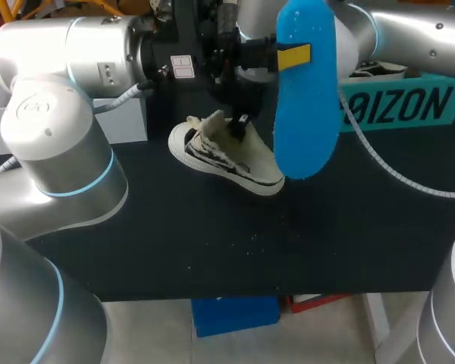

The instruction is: Take the shoe out of the shoebox, open the shoe tongue, remove and reinsert the insole, then place the shoe into the shoebox

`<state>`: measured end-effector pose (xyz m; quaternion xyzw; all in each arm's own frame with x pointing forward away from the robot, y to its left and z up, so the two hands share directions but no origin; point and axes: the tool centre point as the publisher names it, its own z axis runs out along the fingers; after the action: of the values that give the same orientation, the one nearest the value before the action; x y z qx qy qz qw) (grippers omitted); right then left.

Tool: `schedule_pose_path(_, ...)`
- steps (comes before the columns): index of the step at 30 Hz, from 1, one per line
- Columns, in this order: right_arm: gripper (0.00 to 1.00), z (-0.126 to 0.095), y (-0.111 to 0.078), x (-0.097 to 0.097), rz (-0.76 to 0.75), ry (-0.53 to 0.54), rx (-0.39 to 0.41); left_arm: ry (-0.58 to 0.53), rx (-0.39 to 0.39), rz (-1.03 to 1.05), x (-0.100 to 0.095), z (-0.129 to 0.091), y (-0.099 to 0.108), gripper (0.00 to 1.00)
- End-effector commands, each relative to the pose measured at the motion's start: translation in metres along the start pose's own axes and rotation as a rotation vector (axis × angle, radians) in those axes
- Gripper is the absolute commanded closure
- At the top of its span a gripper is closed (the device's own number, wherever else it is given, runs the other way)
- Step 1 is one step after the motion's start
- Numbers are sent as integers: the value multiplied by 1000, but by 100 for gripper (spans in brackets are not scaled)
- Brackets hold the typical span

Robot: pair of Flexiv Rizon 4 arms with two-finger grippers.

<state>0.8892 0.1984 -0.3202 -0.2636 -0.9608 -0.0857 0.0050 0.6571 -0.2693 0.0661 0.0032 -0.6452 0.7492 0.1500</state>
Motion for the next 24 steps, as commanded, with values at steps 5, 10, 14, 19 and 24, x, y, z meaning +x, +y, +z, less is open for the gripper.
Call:
schedule_pose_path(5, 100, 20, -9, -4, 958, -185, -105, -3, 2, 2, 0, 2, 1, 100)
schedule_pose_path(10, 100, 26, -11, -12, 1006, -223, -61, -3, 2, 2, 0, 2, 1, 100)
schedule_pose_path(14, 100, 30, -16, -17, 1039, -244, -32, -3, 2, 2, 0, 2, 1, 100)
schedule_pose_path(19, 100, 31, -17, -20, 1055, -260, -18, -3, 2, 2, 0, 2, 1, 100)
schedule_pose_path(24, 100, 32, -18, -22, 1056, -278, -5, -3, 2, 2, 0, 2, 1, 100)
